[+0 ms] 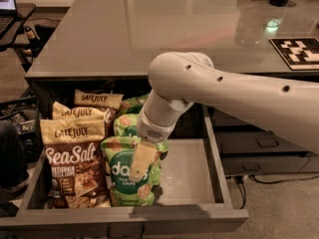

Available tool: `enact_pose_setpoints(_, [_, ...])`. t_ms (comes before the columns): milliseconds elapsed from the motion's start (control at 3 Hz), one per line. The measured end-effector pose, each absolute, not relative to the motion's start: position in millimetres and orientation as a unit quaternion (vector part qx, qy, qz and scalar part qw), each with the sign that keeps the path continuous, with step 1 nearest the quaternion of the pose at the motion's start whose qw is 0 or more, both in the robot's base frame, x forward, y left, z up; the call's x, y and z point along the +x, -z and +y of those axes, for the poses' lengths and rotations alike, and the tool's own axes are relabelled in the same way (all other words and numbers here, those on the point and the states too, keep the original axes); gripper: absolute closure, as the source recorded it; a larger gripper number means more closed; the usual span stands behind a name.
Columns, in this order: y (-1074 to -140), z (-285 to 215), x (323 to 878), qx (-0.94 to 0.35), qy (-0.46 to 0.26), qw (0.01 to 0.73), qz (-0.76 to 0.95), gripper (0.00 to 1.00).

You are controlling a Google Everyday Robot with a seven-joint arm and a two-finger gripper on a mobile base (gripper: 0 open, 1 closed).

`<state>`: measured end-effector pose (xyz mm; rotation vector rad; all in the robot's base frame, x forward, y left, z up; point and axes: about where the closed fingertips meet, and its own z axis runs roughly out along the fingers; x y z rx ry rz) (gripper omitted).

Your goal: Pick green rice chip bag from top drawer and place on counter

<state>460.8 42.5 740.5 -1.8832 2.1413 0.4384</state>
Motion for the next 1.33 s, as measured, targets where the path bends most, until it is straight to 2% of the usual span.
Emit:
enact_pose_setpoints(333, [-732.0, 54.7, 474.0, -0.648, -0.157, 0.123, 0.735, 0.09])
enact_pose_setpoints(667, [-723.7, 62.8, 478.4, -0.653, -0.164, 0.117, 0.730, 0.27])
enact_pose_setpoints(1333, [-723.5, 63.0, 478.4, -0.653, -0.164, 0.117, 0.730, 0.73])
